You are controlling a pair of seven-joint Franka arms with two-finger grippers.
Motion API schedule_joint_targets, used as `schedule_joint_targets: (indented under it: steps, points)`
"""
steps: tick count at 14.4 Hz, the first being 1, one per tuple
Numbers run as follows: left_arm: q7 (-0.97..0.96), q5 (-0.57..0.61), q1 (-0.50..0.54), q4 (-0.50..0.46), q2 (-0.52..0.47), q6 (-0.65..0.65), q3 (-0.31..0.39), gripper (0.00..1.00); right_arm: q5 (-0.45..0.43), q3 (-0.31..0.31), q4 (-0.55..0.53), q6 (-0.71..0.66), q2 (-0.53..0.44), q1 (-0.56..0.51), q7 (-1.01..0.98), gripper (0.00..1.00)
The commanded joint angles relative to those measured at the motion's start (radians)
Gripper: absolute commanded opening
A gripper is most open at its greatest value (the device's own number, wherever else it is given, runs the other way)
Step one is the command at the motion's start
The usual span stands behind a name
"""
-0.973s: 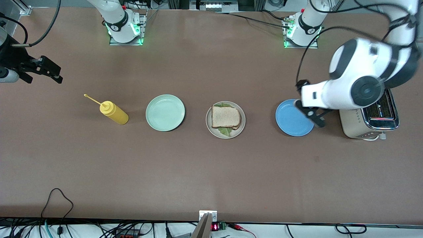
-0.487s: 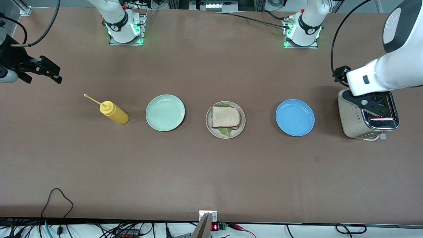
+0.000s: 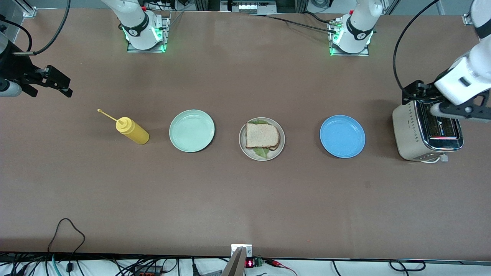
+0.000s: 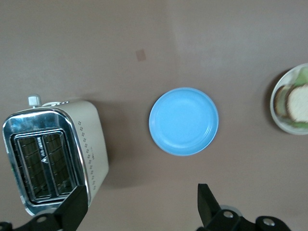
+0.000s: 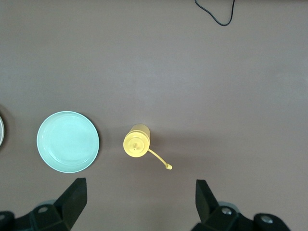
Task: Make sandwich in beige plate with both arms
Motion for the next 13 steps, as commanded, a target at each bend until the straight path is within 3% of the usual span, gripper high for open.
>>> schedule_joint_targets:
  steps: [1,5,13]
  points:
    - [-0.029,-0.022,0.009,-0.055,-0.055,0.031,-0.010,1.00,-0.002,0.001,0.026,-0.011,0.010,-0.006,-0.012,1.00]
    - [-0.110,-0.021,-0.025,-0.042,-0.061,-0.030,-0.015,1.00,-0.002,0.001,0.026,-0.009,0.010,-0.006,-0.009,1.00]
    - [-0.054,0.038,-0.082,-0.042,-0.061,-0.027,0.019,1.00,-0.004,0.000,0.026,-0.015,0.008,-0.008,-0.003,1.00]
